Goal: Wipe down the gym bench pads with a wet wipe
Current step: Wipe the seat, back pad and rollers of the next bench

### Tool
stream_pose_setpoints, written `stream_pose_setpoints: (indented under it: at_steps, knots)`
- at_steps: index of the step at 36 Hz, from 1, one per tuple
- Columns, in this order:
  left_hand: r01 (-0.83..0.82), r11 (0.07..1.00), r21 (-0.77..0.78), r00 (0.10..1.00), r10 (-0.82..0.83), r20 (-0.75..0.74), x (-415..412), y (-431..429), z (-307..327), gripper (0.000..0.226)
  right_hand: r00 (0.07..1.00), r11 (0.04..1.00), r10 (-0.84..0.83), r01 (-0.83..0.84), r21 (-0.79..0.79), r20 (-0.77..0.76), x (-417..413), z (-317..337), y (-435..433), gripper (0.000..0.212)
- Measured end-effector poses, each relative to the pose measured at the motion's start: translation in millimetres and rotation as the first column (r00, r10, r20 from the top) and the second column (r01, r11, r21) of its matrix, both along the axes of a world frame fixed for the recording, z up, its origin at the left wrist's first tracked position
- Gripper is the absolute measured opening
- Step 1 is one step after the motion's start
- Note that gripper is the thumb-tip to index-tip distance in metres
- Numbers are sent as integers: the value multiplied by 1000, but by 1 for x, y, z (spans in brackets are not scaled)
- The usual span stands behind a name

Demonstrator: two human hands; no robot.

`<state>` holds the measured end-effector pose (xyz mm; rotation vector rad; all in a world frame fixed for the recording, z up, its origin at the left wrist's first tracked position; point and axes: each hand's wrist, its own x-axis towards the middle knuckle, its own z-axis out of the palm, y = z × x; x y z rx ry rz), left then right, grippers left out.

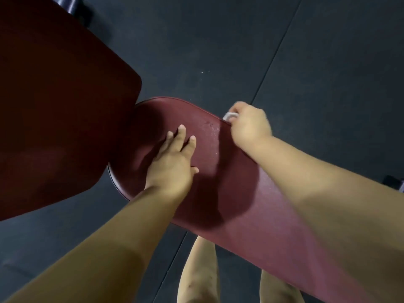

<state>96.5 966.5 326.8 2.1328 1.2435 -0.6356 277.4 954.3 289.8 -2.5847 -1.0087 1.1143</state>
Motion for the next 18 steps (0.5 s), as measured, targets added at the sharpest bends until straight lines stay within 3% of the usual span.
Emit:
stream_pose_setpoints:
  at_steps: [5, 10, 14, 18]
  knots:
    - [-12, 999, 34, 1000, 12, -5, -17, 7, 2, 73, 985, 981, -36, 68, 182, -170, -30, -5, 43, 13]
    - [-18, 1000, -3, 1000, 18, -16, -38, 13, -1, 80, 986, 988, 152, -148, 52, -65, 0, -3, 28, 7]
    - [-21, 999, -24, 999, 22, 40, -40, 16, -6, 82, 988, 984, 155, -156, -80, -23, 9, -6, 25, 15]
    - [-49, 999, -13, 994, 50, 98, -43, 14, -13, 83, 981, 983, 179, -181, -15, -78, -13, -12, 51, 16]
